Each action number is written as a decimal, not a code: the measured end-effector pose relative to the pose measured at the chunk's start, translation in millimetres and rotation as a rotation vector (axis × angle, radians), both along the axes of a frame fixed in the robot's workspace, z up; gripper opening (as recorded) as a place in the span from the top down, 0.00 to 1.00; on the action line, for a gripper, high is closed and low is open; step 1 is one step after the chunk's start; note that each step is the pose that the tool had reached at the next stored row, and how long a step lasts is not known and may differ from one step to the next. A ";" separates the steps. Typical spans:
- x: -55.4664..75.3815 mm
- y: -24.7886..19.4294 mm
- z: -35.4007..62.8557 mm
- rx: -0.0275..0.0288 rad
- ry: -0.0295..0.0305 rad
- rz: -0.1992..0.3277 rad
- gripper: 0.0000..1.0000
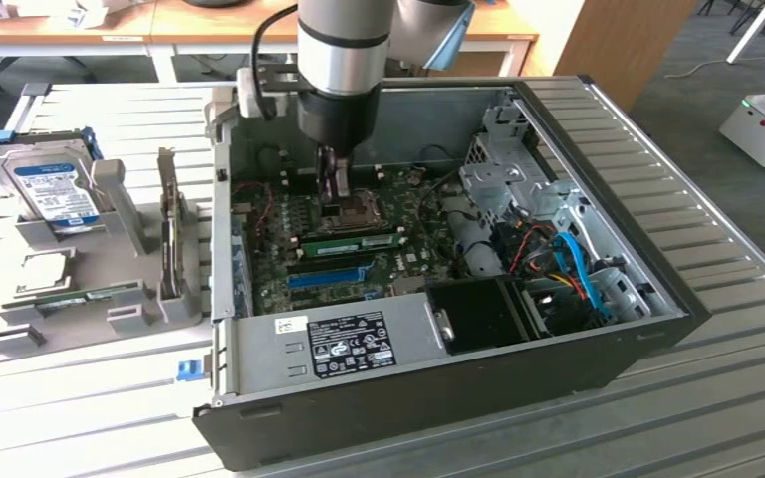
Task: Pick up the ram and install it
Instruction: 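Press down the ram until it locks into place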
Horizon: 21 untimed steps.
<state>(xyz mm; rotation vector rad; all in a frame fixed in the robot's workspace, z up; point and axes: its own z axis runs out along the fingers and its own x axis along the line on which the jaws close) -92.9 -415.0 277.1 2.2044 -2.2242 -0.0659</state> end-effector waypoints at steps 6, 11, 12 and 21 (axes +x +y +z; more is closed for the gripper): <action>0.0 0.0 8.9 -0.0001 0.0000 0.000 0.89; 0.0 0.0 17.1 0.0000 0.0000 0.000 0.89; 0.0 0.0 18.6 -0.0001 0.0000 0.000 0.89; 1.4 0.0 21.7 -0.0002 0.0001 0.000 0.89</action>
